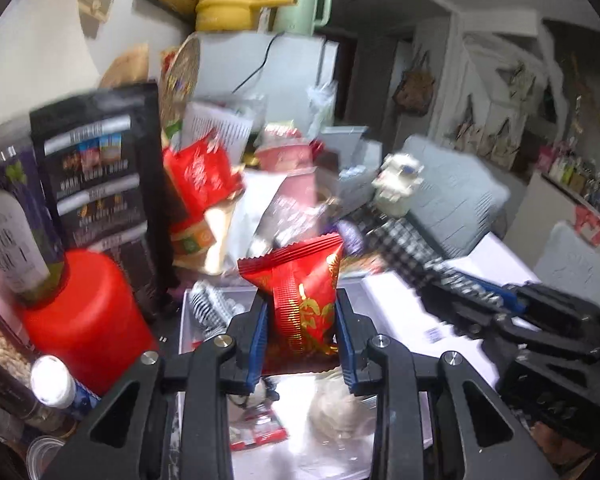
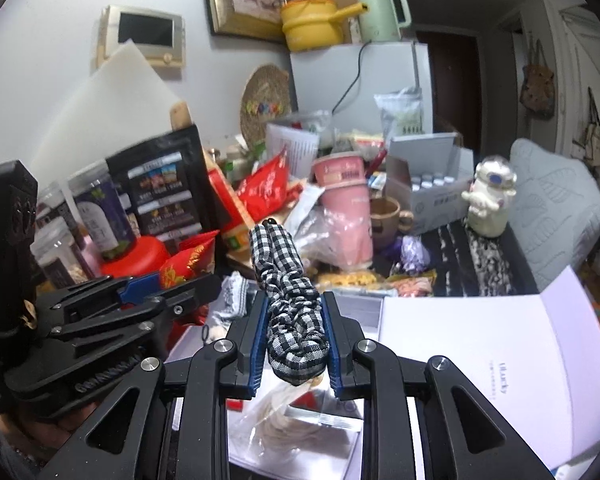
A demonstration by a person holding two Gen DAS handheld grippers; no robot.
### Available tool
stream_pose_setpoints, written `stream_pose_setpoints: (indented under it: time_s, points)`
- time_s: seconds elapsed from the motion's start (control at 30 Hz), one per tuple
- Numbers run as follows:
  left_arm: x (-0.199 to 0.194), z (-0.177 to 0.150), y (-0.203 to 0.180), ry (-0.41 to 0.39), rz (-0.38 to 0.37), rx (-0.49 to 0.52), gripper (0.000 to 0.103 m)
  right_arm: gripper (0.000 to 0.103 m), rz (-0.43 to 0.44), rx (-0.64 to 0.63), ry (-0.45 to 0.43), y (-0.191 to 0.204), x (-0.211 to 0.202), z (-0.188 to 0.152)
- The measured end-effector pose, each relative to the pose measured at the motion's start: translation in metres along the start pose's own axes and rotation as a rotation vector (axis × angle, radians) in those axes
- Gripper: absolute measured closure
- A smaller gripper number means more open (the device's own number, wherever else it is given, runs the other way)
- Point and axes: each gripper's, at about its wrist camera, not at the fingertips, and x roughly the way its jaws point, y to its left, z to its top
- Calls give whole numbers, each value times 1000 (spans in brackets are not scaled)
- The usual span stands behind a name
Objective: Organize soft objects
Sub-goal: 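Carry the red packet and gingham scrunchie over the lavender box, then release the red packet and scrunchie into the box with both grippers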
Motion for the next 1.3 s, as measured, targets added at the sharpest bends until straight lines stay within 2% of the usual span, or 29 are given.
stream_pose_setpoints:
  time_s: [0.27,0.57,0.83,1.03,1.3]
  points:
    - [47,-17,9,135,3,-4,73,78,-23,0,92,-7,30,-11]
    - [70,-31,6,222,38,18,73,78,-13,21,186,-15,59,-25]
    - [82,-38,0,251,74,64,73,78,-44,29,269,-22,82,-40]
    - [93,-46,-2,313,80,62,72,77,-49,11,276,-21,83,-43]
    - [107,-54,-9,361,139,93,72,75,-58,-3,311,-19,85,-45]
